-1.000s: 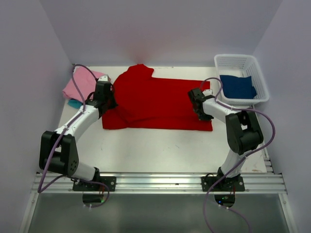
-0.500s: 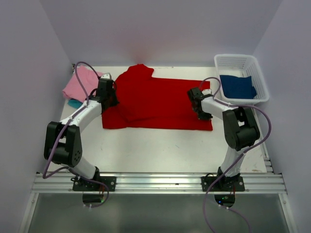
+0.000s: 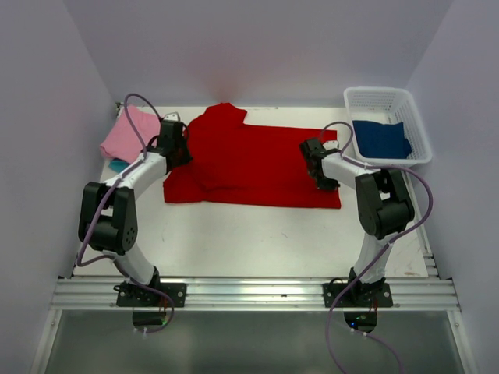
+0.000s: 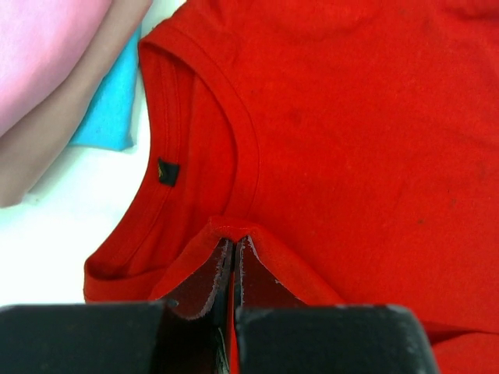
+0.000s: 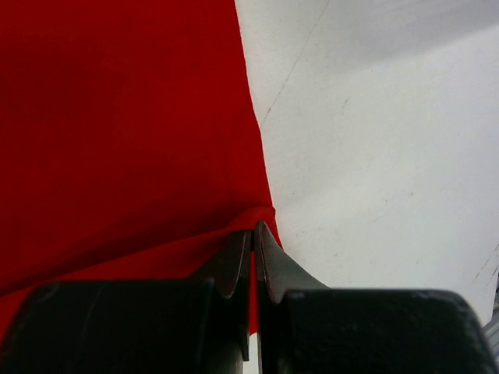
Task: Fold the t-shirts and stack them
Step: Fold the flattened tshirt in 1/3 of the way
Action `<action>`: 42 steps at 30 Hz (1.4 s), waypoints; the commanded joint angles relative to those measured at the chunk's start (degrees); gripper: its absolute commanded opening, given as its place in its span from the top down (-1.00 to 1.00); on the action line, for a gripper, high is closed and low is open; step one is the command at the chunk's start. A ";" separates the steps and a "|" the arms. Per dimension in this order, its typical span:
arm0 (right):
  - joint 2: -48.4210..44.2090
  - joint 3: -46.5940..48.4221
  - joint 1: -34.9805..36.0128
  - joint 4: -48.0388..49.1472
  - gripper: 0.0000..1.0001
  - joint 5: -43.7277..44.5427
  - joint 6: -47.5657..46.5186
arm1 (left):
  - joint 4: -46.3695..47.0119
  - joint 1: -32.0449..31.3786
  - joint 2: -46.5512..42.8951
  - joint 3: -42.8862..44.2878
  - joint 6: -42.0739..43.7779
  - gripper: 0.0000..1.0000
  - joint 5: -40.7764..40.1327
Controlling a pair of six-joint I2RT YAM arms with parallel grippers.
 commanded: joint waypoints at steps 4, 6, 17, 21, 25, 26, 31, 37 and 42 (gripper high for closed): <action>0.38 1.76 -0.75 1.36 1.00 0.87 0.93 | 2.75 0.57 1.95 4.91 1.52 1.00 -0.39; 0.38 1.50 -0.92 1.36 1.00 0.87 0.93 | 2.83 0.66 2.30 5.52 1.61 1.00 -0.31; 1.35 1.94 -1.10 1.54 1.00 0.26 0.93 | 3.10 1.71 6.43 7.63 1.87 1.00 0.83; 1.35 2.02 -1.18 1.63 1.00 0.26 0.85 | 3.45 1.89 7.92 8.25 1.79 1.00 1.62; 1.44 1.85 -1.18 1.63 1.00 -0.01 1.02 | 3.89 1.98 8.72 8.42 1.79 1.00 1.80; 1.44 1.85 -1.10 1.71 1.00 0.08 1.02 | 3.98 2.06 8.81 8.51 1.61 1.00 1.89; 1.00 1.94 -1.10 1.63 1.00 0.60 0.85 | 4.33 2.42 8.81 8.86 1.70 1.00 1.28; 0.03 0.09 -1.54 1.54 1.00 2.19 1.37 | 3.54 3.21 7.93 8.78 1.96 1.00 0.13; -0.93 -1.66 -2.15 1.80 1.00 2.89 1.55 | 3.01 3.74 7.84 8.78 2.14 1.00 -0.57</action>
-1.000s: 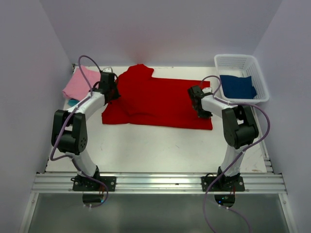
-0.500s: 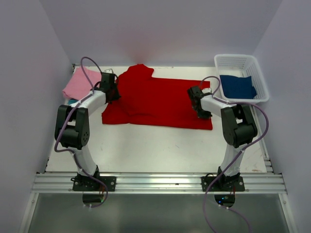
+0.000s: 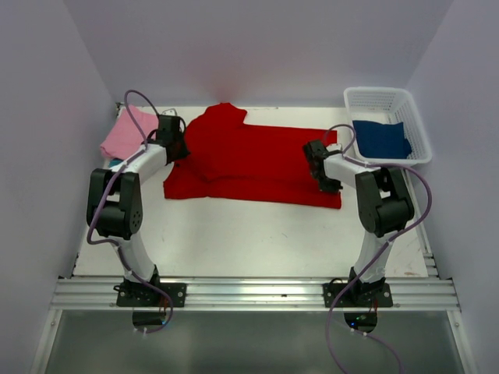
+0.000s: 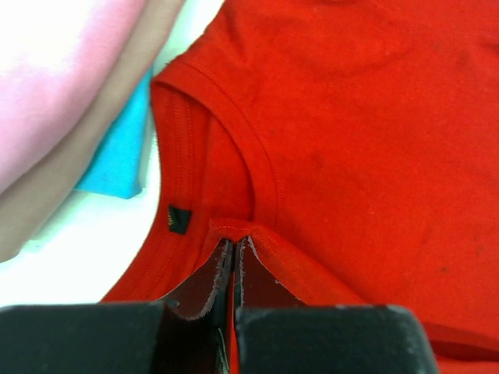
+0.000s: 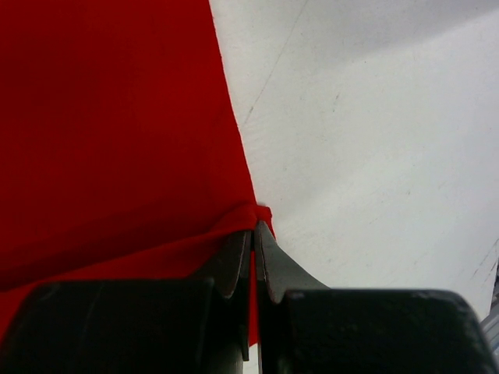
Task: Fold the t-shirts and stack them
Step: Fold the flattened tshirt in 1/3 of the way
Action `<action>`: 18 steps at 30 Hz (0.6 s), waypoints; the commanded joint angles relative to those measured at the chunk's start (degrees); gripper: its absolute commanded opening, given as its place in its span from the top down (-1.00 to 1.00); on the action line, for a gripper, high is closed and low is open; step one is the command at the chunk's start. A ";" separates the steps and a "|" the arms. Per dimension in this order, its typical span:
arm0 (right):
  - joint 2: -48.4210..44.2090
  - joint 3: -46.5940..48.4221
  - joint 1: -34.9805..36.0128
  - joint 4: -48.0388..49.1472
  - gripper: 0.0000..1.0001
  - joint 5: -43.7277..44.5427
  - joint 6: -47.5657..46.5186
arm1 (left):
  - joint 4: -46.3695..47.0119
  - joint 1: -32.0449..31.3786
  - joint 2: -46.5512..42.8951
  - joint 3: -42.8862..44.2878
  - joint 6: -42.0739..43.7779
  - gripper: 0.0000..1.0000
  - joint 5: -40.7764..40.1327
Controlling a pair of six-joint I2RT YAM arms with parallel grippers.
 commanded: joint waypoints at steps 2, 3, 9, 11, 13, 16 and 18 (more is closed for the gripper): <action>-3.06 -1.60 -0.86 1.30 1.00 3.24 1.72 | 2.44 0.92 -0.71 1.87 1.55 1.00 -2.08; -3.41 -1.87 -0.86 1.30 1.00 3.42 1.81 | 2.44 0.92 -0.71 1.95 1.55 1.00 -2.08; -4.55 -2.05 -1.57 1.74 1.00 4.39 1.99 | 2.62 1.00 -0.18 2.04 1.46 1.00 -1.64; -4.29 -1.43 -1.65 1.65 1.00 4.30 1.99 | 2.62 1.00 -0.01 2.13 1.46 1.00 -1.64; -3.77 -0.82 -1.65 1.65 1.00 4.21 1.90 | 2.70 1.00 0.17 2.22 1.55 1.00 -1.64; -3.41 -0.02 -1.83 1.74 1.00 4.12 1.81 | 2.62 1.18 0.44 2.48 1.46 1.00 -1.64; -3.15 0.68 -1.74 1.65 1.00 3.86 1.55 | 2.53 1.18 0.52 2.48 1.46 1.00 -1.73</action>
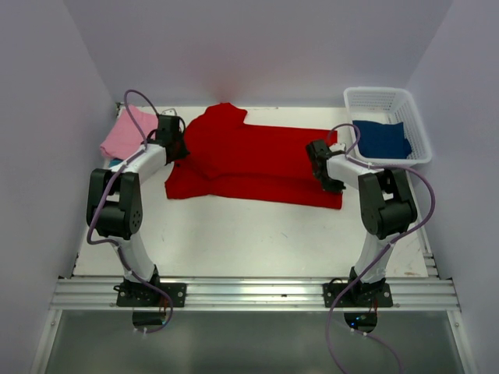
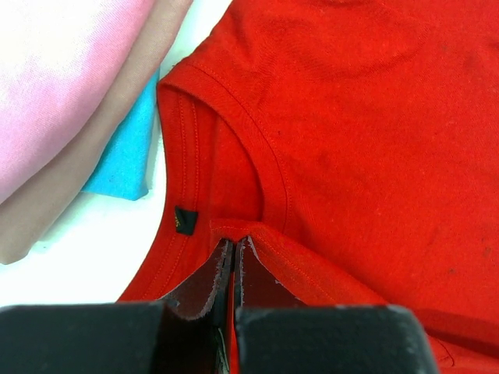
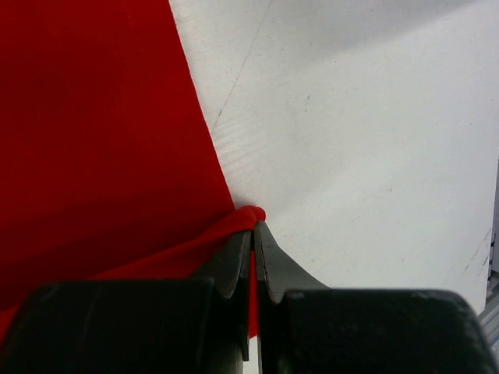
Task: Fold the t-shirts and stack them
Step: Fold the flattened tshirt in 1/3 of the way
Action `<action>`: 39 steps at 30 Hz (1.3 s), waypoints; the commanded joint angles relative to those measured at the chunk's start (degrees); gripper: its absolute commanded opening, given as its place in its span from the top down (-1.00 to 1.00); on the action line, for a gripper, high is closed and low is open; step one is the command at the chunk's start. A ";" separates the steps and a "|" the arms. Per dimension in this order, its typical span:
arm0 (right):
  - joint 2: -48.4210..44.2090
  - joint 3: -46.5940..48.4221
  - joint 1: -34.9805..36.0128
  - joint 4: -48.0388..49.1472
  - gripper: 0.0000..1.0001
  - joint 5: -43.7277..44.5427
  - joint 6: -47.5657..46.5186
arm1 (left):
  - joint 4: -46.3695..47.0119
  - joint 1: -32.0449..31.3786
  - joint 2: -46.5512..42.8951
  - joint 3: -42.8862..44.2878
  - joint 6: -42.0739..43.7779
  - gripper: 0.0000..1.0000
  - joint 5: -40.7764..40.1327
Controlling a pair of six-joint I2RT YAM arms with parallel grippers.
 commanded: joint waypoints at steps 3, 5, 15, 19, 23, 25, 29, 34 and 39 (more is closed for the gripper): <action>-1.68 2.74 -0.58 1.26 1.00 2.42 1.18 | 2.35 1.03 0.00 2.31 0.54 1.00 -1.55; -1.95 2.74 -0.58 1.17 1.00 2.42 1.09 | 2.35 1.12 -0.70 1.96 0.54 1.00 -1.73; -1.42 2.21 -0.58 2.05 1.00 1.89 0.91 | 1.82 1.29 -2.46 0.20 -0.07 1.00 -2.87; -1.25 2.38 -0.58 2.40 1.00 1.80 0.65 | 1.56 1.64 -3.43 -0.07 -0.07 1.00 -3.05; -1.33 2.39 -0.58 2.31 1.00 1.54 0.74 | 0.95 1.91 -3.96 -0.33 -0.16 1.00 -3.66; -1.86 2.12 -0.58 2.66 1.00 1.45 0.74 | 1.12 1.99 -4.48 -0.77 -0.25 1.00 -3.66; -2.91 1.51 -0.67 3.80 1.00 0.49 0.30 | 0.86 2.17 -4.93 -1.30 -0.43 1.00 -3.84; -3.53 1.51 -0.67 5.12 1.00 -1.01 -0.49 | 1.03 2.43 -5.45 -1.65 -0.51 1.00 -4.37; -3.18 2.21 -0.58 5.65 1.00 -1.71 -1.02 | 0.77 3.05 -4.75 -0.95 -0.43 1.00 -4.19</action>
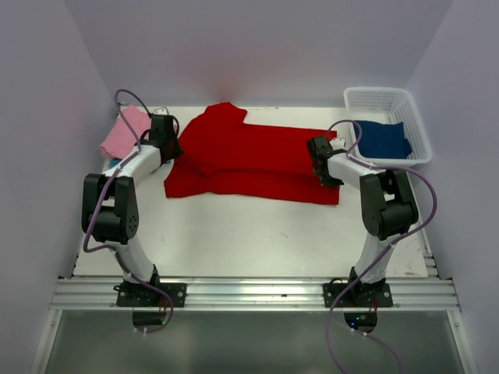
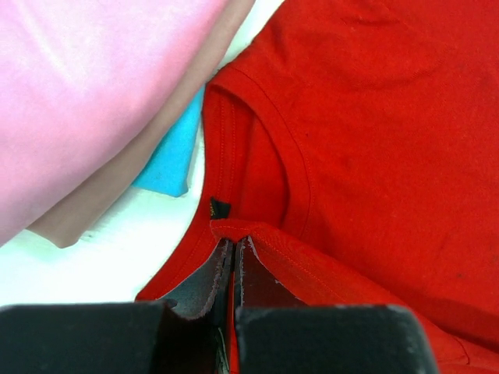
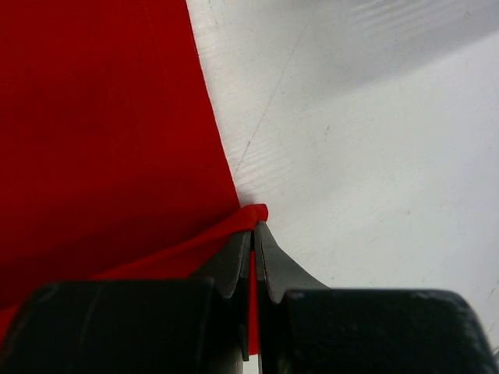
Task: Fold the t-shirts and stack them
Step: Fold the flattened tshirt in 1/3 of the way
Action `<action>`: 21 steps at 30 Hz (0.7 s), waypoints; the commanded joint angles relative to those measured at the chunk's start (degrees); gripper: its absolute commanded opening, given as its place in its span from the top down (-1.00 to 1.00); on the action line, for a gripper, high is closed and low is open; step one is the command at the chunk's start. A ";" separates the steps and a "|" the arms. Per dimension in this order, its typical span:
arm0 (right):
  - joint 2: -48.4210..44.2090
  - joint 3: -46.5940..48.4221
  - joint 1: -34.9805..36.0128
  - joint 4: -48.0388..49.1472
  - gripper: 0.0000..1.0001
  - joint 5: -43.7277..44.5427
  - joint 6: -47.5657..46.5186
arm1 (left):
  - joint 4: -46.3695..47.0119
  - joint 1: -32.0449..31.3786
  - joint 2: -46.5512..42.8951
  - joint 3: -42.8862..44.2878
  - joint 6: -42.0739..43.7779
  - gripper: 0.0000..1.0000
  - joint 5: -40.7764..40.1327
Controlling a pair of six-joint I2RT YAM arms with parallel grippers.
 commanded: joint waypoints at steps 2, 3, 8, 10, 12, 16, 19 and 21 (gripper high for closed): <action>-2.44 1.51 -0.45 2.03 1.00 -0.42 -0.54 | 1.34 1.52 -1.38 0.63 -0.34 1.00 -2.16; -2.44 1.69 -0.45 2.03 1.00 -0.51 -0.63 | 1.17 1.52 -1.12 0.72 -0.34 1.00 -2.16; -2.17 1.86 -0.37 2.55 1.00 -1.56 -1.15 | 0.99 1.61 -0.94 0.98 -0.43 1.00 -1.89; -2.96 1.51 -0.45 2.81 1.00 -1.57 -1.16 | 0.90 1.61 -1.20 0.81 -0.51 1.00 -1.98; -4.27 0.72 -0.45 3.95 1.00 -1.83 -1.33 | 1.25 1.61 -1.47 0.28 -0.51 1.00 -1.72; -6.91 -0.51 -0.36 5.18 1.00 -1.92 -1.59 | 1.34 1.61 -1.03 0.19 -0.69 1.00 -1.19; -8.49 -1.21 -0.37 6.07 1.00 -2.18 -1.86 | 1.25 1.61 -0.77 0.19 -0.87 1.00 -0.66; -8.94 -1.56 -0.28 6.77 1.00 -2.80 -2.03 | 1.43 1.61 -0.68 0.28 -0.87 1.00 -0.49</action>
